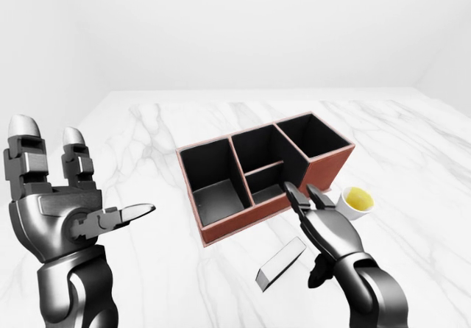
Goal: Pick up the book and place it in the front compartment of the caddy.
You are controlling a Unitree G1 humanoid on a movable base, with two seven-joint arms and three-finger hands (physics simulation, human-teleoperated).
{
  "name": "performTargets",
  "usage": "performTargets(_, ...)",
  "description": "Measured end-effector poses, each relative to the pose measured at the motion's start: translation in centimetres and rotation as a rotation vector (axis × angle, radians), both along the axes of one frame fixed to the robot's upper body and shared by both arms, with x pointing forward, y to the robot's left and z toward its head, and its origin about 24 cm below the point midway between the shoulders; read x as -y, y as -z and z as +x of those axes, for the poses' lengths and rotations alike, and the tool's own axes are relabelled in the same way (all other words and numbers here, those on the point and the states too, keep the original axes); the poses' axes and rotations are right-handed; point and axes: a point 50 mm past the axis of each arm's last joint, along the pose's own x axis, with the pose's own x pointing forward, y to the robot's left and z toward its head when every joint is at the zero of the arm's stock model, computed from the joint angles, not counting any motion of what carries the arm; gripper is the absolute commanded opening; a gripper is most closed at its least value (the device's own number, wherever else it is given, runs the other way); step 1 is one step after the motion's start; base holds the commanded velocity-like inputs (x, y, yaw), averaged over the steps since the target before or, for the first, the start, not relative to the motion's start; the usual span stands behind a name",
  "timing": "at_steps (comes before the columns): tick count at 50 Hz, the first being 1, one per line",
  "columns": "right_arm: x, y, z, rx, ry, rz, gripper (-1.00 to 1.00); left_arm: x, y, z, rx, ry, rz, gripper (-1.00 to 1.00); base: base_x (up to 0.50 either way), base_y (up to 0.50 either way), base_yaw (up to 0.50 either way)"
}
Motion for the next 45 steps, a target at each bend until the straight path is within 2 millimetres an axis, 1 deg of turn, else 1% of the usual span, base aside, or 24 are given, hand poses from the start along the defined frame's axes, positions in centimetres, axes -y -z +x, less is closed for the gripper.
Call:
performTargets(8,-0.4,0.4,0.3,-0.015,-0.018,-0.012,1.0,0.0,0.0,0.0,-0.001,0.0,0.001,1.0,0.0,0.0,0.0)
performTargets(29,-1.1,0.1,0.9,0.012,-0.018,-0.1,1.0,0.0,0.0,0.0,0.001,-0.001,0.001,1.0,0.0,0.0,0.0)
performTargets(45,-1.9,0.3,1.4,0.008,-0.028,-0.144,1.0,0.0,-0.1,-0.1,0.007,-0.001,-0.001,1.0,0.0,0.0,0.0)
